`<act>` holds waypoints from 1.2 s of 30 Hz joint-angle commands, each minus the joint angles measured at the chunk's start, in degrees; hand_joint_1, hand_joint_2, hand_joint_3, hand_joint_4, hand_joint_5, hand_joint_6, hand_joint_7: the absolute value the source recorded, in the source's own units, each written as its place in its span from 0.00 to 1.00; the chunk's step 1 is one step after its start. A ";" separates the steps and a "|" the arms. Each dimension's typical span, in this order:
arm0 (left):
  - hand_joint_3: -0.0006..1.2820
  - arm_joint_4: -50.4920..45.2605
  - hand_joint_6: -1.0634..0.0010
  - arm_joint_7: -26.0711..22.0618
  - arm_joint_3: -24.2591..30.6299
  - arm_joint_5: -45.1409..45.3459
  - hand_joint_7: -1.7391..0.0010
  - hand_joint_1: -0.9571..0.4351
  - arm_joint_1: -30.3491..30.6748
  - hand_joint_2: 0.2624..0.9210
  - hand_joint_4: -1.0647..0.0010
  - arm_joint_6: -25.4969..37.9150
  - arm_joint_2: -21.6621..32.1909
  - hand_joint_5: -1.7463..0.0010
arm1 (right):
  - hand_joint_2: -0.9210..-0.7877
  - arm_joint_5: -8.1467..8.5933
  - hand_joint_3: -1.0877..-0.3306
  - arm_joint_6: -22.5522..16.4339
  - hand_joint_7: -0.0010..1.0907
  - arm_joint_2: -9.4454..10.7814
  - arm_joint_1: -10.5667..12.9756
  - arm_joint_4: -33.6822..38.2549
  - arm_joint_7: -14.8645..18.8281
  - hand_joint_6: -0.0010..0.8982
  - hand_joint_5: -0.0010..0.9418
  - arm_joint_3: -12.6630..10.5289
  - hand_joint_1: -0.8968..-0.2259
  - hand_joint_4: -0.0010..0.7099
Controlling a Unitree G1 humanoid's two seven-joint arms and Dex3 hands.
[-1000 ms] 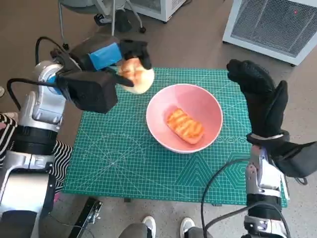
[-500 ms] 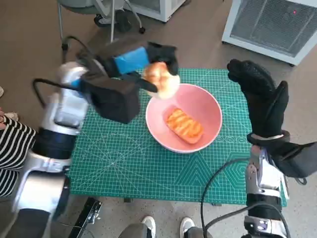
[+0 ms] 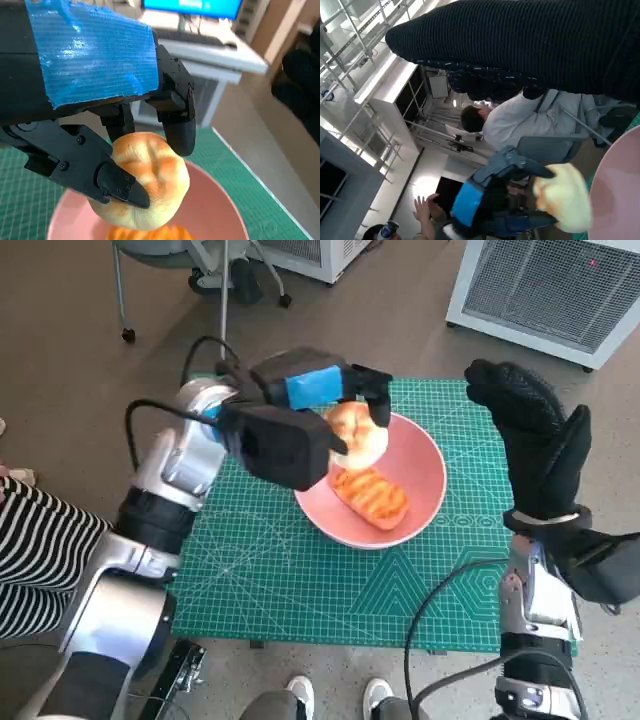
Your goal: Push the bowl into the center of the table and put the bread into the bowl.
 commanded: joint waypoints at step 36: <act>0.04 -5.98 0.85 -10.32 22.90 -34.17 0.99 0.30 12.74 0.98 1.00 -4.11 -3.65 1.00 | 0.00 -2.78 0.53 4.96 0.35 -1.70 -1.31 -6.63 -5.77 0.10 0.00 0.60 0.26 0.24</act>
